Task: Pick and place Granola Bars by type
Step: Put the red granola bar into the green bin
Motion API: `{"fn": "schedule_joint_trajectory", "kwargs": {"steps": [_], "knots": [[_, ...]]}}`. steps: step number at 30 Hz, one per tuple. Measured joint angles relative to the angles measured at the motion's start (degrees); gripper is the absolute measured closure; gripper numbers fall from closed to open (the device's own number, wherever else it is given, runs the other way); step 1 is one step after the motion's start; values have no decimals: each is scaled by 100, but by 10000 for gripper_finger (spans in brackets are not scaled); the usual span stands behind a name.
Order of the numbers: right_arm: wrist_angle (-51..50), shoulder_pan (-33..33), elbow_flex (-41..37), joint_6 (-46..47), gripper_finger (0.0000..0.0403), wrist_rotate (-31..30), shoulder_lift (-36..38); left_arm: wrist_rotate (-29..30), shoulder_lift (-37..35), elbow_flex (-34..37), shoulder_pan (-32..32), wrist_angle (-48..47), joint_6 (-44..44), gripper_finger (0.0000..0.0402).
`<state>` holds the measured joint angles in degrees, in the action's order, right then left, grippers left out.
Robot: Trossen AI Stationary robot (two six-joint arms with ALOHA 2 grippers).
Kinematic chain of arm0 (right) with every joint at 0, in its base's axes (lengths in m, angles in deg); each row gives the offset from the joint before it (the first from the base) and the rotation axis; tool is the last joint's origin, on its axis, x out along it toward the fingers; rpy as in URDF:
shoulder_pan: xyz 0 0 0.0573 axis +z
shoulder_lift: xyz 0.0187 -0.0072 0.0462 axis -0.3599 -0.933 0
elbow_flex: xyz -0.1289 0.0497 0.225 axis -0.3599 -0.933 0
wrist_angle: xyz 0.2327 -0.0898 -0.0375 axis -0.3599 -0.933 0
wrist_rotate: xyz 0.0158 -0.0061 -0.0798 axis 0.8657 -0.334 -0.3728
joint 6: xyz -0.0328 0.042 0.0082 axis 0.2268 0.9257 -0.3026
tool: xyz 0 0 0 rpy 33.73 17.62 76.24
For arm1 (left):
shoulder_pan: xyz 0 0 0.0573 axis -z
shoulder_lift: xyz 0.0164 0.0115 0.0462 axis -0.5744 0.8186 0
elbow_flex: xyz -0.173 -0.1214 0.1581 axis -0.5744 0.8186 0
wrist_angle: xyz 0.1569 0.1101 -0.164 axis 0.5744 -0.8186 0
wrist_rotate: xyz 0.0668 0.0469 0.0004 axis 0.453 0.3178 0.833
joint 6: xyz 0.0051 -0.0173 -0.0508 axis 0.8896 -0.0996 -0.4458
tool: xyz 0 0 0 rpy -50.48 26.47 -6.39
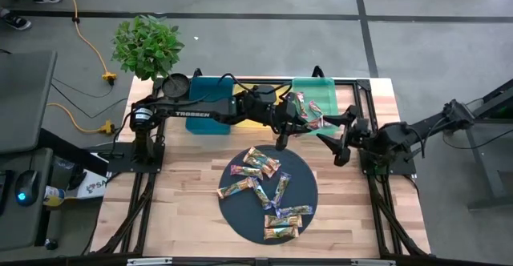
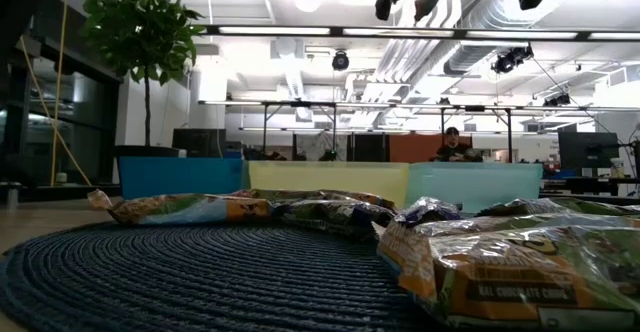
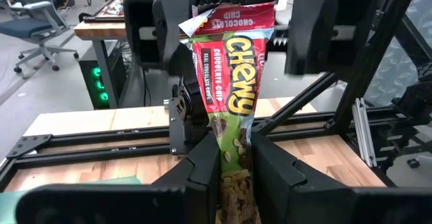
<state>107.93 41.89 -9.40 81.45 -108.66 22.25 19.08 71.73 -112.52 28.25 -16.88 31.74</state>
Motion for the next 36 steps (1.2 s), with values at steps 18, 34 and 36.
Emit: {"fn": "schedule_joint_trajectory", "kwargs": {"steps": [18,34,36], "knots": [[1328,-1312,-4,193,128,1668,-1146,-13,0,-1,2,75,-2,335],[1397,-1333,-11,-70,220,1926,-1149,-16,0,-1,2,70,-7,335],[1373,-1333,-11,-70,226,1924,-1149,-15,-1,-1,2,68,-12,335]]}}
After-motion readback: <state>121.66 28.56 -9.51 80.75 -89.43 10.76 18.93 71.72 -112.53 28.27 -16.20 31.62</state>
